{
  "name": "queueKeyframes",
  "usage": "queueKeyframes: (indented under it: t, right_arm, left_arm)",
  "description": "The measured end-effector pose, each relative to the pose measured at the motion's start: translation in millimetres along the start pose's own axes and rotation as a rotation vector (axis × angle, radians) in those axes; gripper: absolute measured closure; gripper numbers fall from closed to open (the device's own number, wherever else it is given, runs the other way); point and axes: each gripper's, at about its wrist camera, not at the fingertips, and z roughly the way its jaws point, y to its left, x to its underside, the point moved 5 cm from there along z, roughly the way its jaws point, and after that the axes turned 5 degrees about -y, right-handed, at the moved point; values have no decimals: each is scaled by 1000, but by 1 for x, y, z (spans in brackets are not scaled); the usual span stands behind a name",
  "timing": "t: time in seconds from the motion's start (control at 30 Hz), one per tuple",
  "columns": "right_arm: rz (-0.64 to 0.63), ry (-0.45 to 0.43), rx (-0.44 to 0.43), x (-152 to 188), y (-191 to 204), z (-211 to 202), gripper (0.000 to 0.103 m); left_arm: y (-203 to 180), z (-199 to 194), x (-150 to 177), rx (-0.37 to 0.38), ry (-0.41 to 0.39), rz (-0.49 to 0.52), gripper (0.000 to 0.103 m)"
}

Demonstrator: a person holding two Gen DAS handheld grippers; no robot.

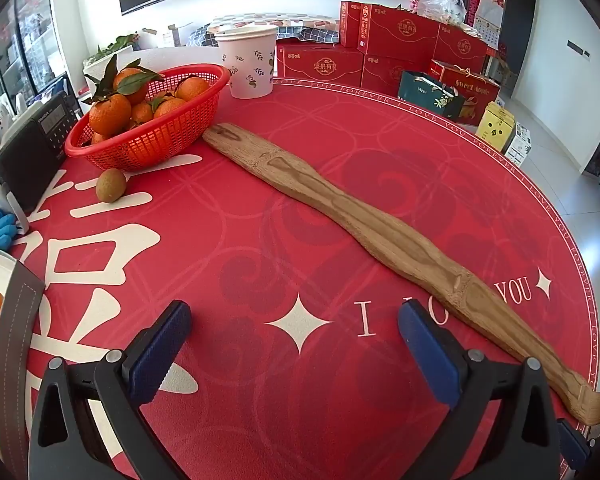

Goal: Organize fruits

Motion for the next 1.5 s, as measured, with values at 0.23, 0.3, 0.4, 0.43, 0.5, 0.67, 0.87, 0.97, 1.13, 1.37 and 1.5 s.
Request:
queueKeyframes:
  t: [0.23,0.3,0.4,0.43,0.5,0.67,0.87,0.97,1.13,1.37,1.5]
  right_arm:
    - [-2,-18,2,1,2,-3,0]
    - [-3,-24,1,2,2,-4,0]
    - [-5,-29,0,3,1,-4,0]
    - [-6,-30,-1,3,1,-5,0]
    - [-5,-30,-1,4,0,-4,0]
    - [-5,-29,0,3,1,-4,0]
    - [-6,-30,0,3,1,-3,0]
    - [-6,-30,0,3,1,-2,0]
    - [-7,-25,-3,4,1,-3,0]
    - [-3,-13,-1,5,-1,-6,0]
    - [6,-3,8,-1,1,1,0]
  left_arm:
    - [0,0,0,0,0,0,0]
    - [0,0,0,0,0,0,0]
    - [0,0,0,0,0,0,0]
    - [0,0,0,0,0,0,0]
    - [0,0,0,0,0,0,0]
    - [0,0,0,0,0,0,0]
    - [0,0,0,0,0,0,0]
    - [0,0,0,0,0,0,0]
    - [0,0,0,0,0,0,0]
    - [0,0,0,0,0,0,0]
    - [0,0,0,0,0,0,0]
